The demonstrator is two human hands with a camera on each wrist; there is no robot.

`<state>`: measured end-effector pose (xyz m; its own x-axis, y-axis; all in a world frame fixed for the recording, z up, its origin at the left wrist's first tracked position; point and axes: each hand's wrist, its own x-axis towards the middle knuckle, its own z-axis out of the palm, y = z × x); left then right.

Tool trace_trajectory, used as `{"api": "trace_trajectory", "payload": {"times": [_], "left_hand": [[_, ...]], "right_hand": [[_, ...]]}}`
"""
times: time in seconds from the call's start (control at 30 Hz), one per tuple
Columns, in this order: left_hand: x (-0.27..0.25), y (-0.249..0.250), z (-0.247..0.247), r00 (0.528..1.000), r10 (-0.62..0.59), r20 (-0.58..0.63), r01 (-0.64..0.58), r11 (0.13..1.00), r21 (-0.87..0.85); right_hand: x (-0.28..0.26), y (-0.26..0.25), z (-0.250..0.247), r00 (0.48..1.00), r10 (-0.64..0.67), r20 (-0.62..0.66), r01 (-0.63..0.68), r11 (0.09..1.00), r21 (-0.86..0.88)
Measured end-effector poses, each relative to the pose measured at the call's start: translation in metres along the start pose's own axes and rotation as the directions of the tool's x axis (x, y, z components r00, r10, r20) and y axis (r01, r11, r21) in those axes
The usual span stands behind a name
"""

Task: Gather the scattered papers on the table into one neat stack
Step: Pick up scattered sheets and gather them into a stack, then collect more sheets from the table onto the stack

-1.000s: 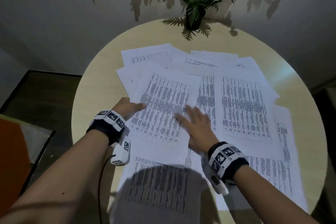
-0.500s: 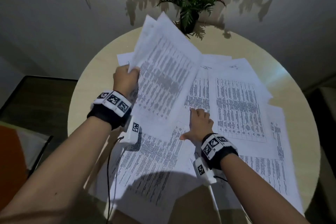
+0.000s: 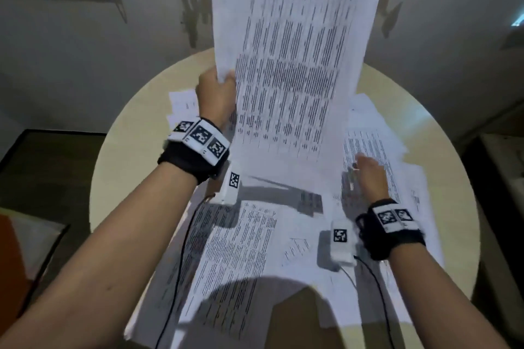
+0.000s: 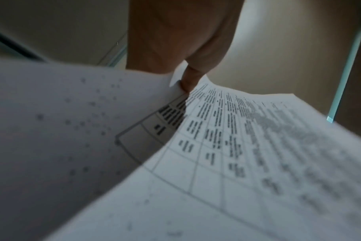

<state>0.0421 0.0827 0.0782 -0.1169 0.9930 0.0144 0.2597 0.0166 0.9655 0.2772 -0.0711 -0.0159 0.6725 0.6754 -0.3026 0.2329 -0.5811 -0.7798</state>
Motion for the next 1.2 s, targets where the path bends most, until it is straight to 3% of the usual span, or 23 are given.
{"api": "trace_trajectory", "payload": {"times": [0.1, 0.17, 0.23, 0.33, 0.4, 0.47, 0.57, 0.63, 0.77, 0.87, 0.93, 1.03, 1.1, 1.2], "left_hand": [[-0.019, -0.038, 0.025, 0.976, -0.144, 0.161, 0.105, 0.967, 0.230], [-0.027, -0.062, 0.035, 0.945, -0.246, 0.215, 0.160, 0.922, 0.351], [-0.027, -0.086, 0.041, 0.917, -0.327, 0.230, 0.189, 0.861, 0.473], [-0.024, -0.111, 0.046, 0.898, -0.401, 0.183, 0.225, 0.775, 0.591], [-0.022, -0.118, 0.052, 0.882, -0.440, 0.167, 0.263, 0.754, 0.602], [-0.023, -0.115, 0.060, 0.856, -0.460, 0.234, 0.272, 0.788, 0.553], [-0.031, -0.107, 0.075, 0.810, -0.487, 0.327, 0.373, 0.858, 0.353], [-0.035, -0.107, 0.084, 0.790, -0.505, 0.349, 0.418, 0.859, 0.297], [-0.038, -0.117, 0.092, 0.744, -0.573, 0.344, 0.450, 0.810, 0.376], [-0.038, -0.119, 0.093, 0.725, -0.601, 0.338, 0.488, 0.793, 0.364], [-0.039, -0.113, 0.094, 0.756, -0.553, 0.350, 0.425, 0.822, 0.379], [-0.044, -0.093, 0.093, 0.816, -0.439, 0.375, 0.354, 0.893, 0.276], [-0.047, -0.072, 0.093, 0.864, -0.315, 0.392, 0.264, 0.948, 0.179], [-0.050, -0.026, 0.097, 0.900, -0.079, 0.428, 0.068, 0.997, 0.040]], "right_hand": [[0.028, 0.021, -0.032, 0.990, 0.129, -0.061, -0.136, 0.981, -0.137], [0.039, 0.038, -0.048, 0.964, 0.252, -0.090, -0.268, 0.902, -0.338], [0.042, 0.050, -0.062, 0.928, 0.340, -0.154, -0.372, 0.801, -0.469], [0.042, 0.059, -0.066, 0.893, 0.395, -0.214, -0.449, 0.769, -0.455], [0.039, 0.059, -0.056, 0.915, 0.356, -0.190, -0.403, 0.785, -0.470], [0.035, 0.054, -0.036, 0.949, 0.304, -0.079, -0.307, 0.840, -0.447], [0.025, 0.042, 0.000, 0.976, 0.215, 0.034, -0.189, 0.915, -0.357], [0.017, 0.037, 0.018, 0.979, 0.172, 0.106, -0.128, 0.934, -0.333], [0.010, 0.036, 0.031, 0.960, 0.112, 0.258, 0.000, 0.918, -0.397], [0.013, 0.038, 0.014, 0.958, 0.130, 0.257, -0.013, 0.911, -0.412], [0.015, 0.044, -0.007, 0.983, 0.169, 0.077, -0.111, 0.867, -0.486], [0.009, 0.058, -0.032, 0.946, 0.286, -0.151, -0.322, 0.793, -0.517], [0.006, 0.065, -0.036, 0.931, 0.323, -0.172, -0.364, 0.774, -0.518], [0.006, 0.069, -0.035, 0.928, 0.342, -0.147, -0.370, 0.805, -0.464]]}}
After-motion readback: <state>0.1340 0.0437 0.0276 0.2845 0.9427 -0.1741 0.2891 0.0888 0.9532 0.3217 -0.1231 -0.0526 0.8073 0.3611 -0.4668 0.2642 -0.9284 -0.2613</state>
